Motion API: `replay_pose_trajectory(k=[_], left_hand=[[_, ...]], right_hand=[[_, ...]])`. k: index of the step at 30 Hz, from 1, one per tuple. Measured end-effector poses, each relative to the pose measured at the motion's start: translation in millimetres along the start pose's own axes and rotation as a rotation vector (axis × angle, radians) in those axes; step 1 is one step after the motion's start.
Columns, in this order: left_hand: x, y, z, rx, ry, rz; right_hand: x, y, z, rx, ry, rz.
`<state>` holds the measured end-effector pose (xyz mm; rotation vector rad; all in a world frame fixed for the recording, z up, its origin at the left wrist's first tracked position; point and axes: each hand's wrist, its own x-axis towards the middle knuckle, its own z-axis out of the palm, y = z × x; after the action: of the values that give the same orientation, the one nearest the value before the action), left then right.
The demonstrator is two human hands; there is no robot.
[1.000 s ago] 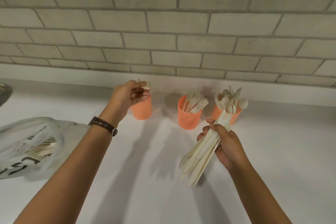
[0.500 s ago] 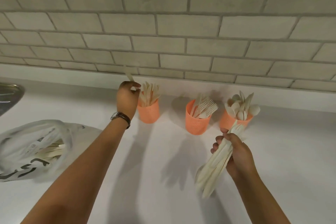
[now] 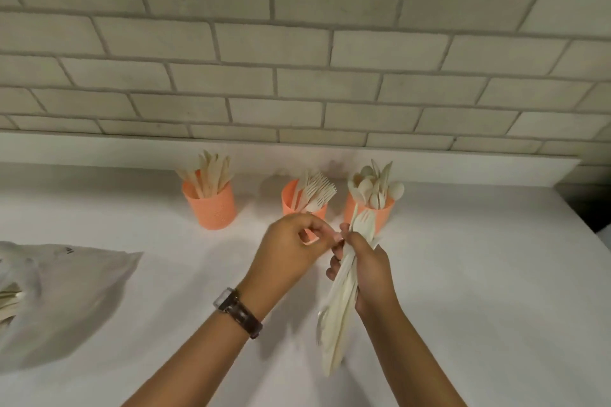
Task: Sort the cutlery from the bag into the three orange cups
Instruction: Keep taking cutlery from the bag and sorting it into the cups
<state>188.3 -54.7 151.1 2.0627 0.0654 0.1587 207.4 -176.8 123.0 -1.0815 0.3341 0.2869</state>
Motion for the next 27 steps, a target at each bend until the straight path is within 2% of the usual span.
replay_pose_trajectory(k=[2,9,15,18,22,27], left_hand=[[-8.3,6.9,13.6,-0.020,-0.099,-0.034],[-2.1,10.1,14.6,0.045,-0.151,-0.093],[6.2,14.9,5.8,0.081,-0.253,-0.195],[6.4,16.6,5.7,0.111,-0.247,-0.201],[15.7,11.4,0.8,-0.046,-0.327,-0.318],[28.7,0.0,-14.9,-0.355,-0.557,-0.387]], right_hand=[[-1.4,-1.3,-1.8,-0.025,0.029,-0.009],[-0.5,-1.3,-7.3,-0.120,0.078,-0.072],[2.3,7.7,-4.4,-0.294,0.061,-0.180],[3.2,11.3,-3.7,-0.283,0.033,-0.214],[0.5,7.2,-4.3,-0.205,-0.008,-0.134],[-5.4,-2.3,-2.8,-0.121,-0.064,-0.048]])
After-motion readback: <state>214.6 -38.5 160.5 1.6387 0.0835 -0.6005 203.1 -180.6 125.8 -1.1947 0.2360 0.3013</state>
